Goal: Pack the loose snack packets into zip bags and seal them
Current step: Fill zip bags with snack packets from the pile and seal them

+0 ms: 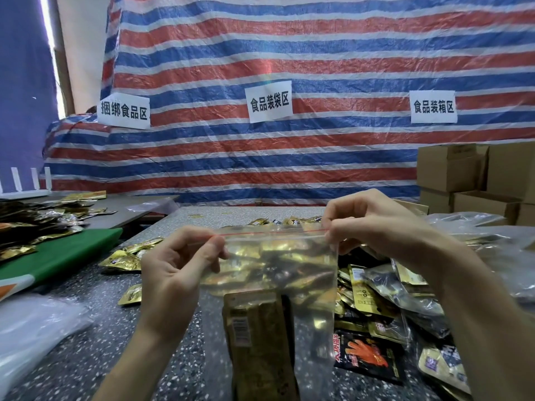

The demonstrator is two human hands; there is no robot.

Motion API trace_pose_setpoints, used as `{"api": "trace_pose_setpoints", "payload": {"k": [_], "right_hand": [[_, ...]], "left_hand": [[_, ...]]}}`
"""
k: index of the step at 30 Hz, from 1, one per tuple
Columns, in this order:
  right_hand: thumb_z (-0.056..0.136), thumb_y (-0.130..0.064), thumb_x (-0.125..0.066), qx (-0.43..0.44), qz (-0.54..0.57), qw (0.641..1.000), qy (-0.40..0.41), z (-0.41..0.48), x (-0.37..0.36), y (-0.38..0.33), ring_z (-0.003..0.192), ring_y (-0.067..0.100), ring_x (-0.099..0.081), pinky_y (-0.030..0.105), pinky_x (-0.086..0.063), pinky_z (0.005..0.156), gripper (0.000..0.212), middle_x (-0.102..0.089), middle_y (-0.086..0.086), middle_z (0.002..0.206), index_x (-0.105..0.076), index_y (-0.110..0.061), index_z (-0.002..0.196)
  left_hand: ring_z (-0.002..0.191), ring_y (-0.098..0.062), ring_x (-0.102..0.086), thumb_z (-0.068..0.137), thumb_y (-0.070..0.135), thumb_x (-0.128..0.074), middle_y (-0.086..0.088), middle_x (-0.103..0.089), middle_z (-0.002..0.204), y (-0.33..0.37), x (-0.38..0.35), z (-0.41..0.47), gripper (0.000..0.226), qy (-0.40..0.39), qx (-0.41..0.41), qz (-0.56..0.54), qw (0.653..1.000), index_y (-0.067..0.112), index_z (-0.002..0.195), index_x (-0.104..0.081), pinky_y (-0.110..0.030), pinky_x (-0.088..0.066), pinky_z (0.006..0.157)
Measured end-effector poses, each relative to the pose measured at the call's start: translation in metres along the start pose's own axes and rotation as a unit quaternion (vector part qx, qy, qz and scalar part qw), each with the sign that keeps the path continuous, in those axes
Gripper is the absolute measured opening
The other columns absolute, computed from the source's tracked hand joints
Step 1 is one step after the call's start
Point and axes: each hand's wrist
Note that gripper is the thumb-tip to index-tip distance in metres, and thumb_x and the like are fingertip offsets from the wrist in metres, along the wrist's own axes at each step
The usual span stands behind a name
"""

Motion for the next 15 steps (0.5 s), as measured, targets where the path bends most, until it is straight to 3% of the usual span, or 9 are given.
{"api": "trace_pose_setpoints", "payload": {"k": [3, 7, 12, 15], "right_hand": [[0.088, 0.007, -0.061, -0.012, 0.016, 1.000, -0.017, 0.0014, -0.0046, -0.0023, 0.071, 0.021, -0.063, 0.025, -0.055, 0.066, 0.016, -0.064, 0.013, 0.074, -0.066, -0.002, 0.076], [0.086, -0.002, -0.071, -0.043, 0.031, 0.996, -0.068, -0.0006, -0.0061, -0.0041, 0.067, 0.017, -0.064, 0.025, -0.054, 0.065, 0.003, -0.067, 0.011, 0.075, -0.069, 0.000, 0.086], [0.083, -0.004, -0.075, -0.009, -0.004, 1.000, -0.022, 0.0005, -0.0038, -0.0042, 0.072, 0.026, -0.059, 0.036, -0.048, 0.071, 0.011, -0.066, 0.024, 0.079, -0.068, 0.003, 0.081], [0.076, -0.008, -0.076, 0.001, -0.010, 1.000, -0.020, 0.0018, -0.0048, -0.0067, 0.070, 0.023, -0.058, 0.031, -0.048, 0.067, 0.013, -0.064, 0.018, 0.076, -0.068, 0.002, 0.078]], "left_hand": [[0.060, -0.015, -0.060, 0.081, 0.026, -0.070, -0.003, -0.067, 0.067, 0.0026, -0.0017, -0.0013, 0.014, -0.014, -0.001, -0.001, 1.000, 0.013, 0.080, -0.072, -0.020, -0.050, 0.058], [0.060, -0.016, -0.060, 0.083, 0.024, -0.069, -0.004, -0.067, 0.068, 0.0046, -0.0034, -0.0020, 0.013, -0.018, -0.005, 0.015, 1.000, 0.012, 0.080, -0.072, -0.021, -0.050, 0.058], [0.060, -0.017, -0.059, 0.085, 0.014, -0.066, -0.004, -0.067, 0.068, 0.0043, -0.0018, -0.0014, 0.008, -0.016, -0.002, 0.016, 1.000, 0.013, 0.079, -0.072, -0.021, -0.049, 0.058], [0.062, -0.016, -0.059, 0.084, 0.014, -0.071, -0.005, -0.067, 0.068, 0.0078, -0.0016, -0.0005, 0.007, -0.007, 0.018, 0.033, 0.999, 0.014, 0.077, -0.072, -0.020, -0.049, 0.059]]}}
Point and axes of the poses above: each hand's wrist, its own z-axis towards the middle knuckle, its own x-axis out of the back of the hand, y = z × x
